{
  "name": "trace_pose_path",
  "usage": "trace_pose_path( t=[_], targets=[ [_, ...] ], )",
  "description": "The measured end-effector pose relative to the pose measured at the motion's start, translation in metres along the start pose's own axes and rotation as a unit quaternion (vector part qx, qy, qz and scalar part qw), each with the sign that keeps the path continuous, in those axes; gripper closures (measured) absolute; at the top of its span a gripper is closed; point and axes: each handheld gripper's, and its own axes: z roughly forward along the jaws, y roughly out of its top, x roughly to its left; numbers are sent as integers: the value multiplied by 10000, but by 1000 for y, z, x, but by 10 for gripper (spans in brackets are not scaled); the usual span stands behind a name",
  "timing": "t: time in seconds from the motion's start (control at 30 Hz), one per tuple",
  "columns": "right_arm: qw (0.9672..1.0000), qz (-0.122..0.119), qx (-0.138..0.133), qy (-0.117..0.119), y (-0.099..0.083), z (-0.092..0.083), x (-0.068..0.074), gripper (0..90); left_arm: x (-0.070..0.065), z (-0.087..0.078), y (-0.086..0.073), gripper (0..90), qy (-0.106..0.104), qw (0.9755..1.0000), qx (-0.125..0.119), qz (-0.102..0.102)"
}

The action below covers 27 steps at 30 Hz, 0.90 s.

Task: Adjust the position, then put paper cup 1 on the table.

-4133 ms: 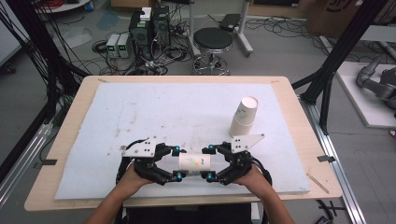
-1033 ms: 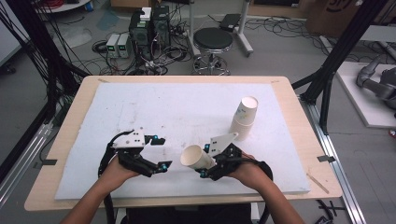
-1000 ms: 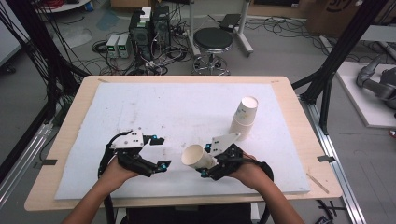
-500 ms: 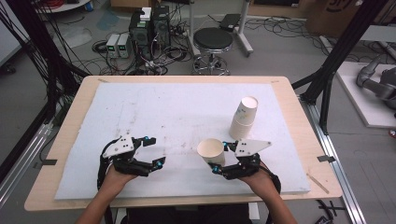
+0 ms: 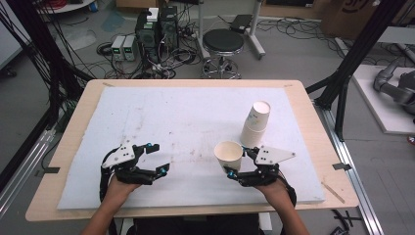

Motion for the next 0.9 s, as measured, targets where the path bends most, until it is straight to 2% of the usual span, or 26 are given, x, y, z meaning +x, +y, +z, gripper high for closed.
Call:
trace_pose_path(
  t=[0.17,0.5,0.67,0.9],
  targets=[
    [9997,47,-219,-100,-1,-5,-1,347,3,-4,0,184,121,9999,-61,-34],
    [9991,165,-338,-204,-2,-9,-3,343,6,-5,0,184,214,9997,-103,-50],
    [9991,177,-311,-228,1,-2,-5,342,7,-9,0,184,264,9996,-84,-67],
    [9990,162,-332,-268,9,16,-11,342,11,-15,-1,183,369,9992,-69,-98]
  ],
)
